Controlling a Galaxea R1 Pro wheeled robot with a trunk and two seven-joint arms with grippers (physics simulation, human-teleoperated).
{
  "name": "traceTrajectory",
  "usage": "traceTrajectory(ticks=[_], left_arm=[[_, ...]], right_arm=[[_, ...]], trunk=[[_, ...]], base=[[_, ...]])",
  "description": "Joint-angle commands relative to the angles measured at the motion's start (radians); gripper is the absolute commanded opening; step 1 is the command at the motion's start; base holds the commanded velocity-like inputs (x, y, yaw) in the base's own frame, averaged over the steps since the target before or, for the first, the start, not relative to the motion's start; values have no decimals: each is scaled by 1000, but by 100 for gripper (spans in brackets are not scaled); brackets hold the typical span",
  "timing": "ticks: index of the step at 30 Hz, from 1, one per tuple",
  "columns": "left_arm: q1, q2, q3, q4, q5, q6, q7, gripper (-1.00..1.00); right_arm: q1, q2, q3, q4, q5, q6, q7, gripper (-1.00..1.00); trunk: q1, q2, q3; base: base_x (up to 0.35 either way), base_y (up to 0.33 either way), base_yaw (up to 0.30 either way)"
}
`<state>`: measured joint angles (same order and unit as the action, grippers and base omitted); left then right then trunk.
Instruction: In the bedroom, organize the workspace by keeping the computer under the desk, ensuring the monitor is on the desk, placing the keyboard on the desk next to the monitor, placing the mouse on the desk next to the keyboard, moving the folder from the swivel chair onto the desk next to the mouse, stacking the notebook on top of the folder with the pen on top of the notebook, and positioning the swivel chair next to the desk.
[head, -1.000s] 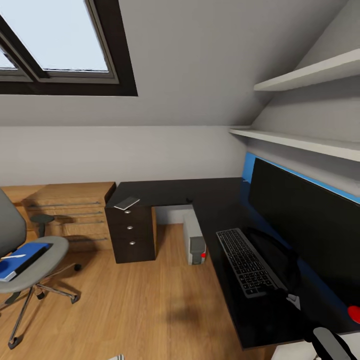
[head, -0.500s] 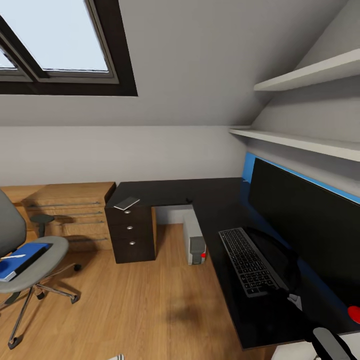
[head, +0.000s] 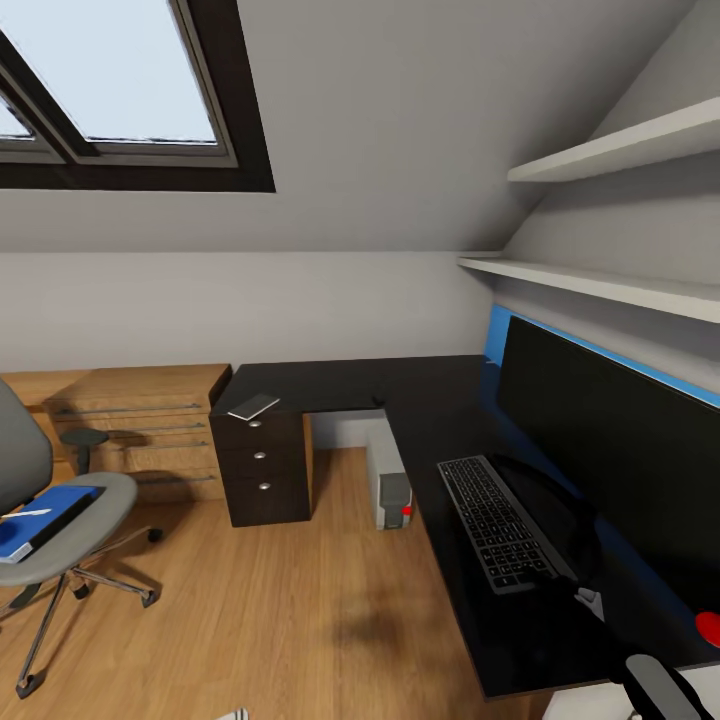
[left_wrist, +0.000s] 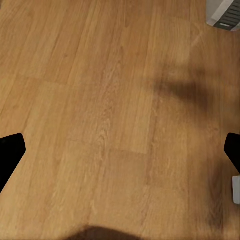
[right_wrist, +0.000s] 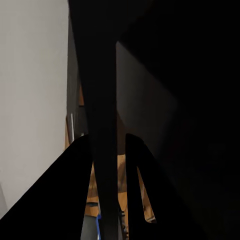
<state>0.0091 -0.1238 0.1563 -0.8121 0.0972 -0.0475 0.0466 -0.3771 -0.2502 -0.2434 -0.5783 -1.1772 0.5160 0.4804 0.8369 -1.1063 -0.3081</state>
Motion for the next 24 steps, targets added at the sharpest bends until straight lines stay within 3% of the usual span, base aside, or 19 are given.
traceTrajectory(ticks=[1, 15, 16, 24], left_arm=[[0, 0, 0, -1, 10, -2, 1, 100], [0, 0, 0, -1, 10, -2, 1, 100], [0, 0, 1, -1, 10, -2, 1, 100], [0, 0, 2, -1, 10, -1, 0, 100]], right_arm=[[0, 0, -2, 3, 19, 0, -32, -100], [0, 0, -2, 3, 19, 1, -42, -100], [0, 0, -2, 3, 19, 1, -42, 100], [0, -1, -2, 3, 19, 1, -42, 100]], trunk=[[0, -1, -1], [0, -1, -1], [0, -1, -1], [0, -1, -1]], base=[[0, 0, 0], [0, 0, 0], [0, 0, 0], [0, 0, 0]])
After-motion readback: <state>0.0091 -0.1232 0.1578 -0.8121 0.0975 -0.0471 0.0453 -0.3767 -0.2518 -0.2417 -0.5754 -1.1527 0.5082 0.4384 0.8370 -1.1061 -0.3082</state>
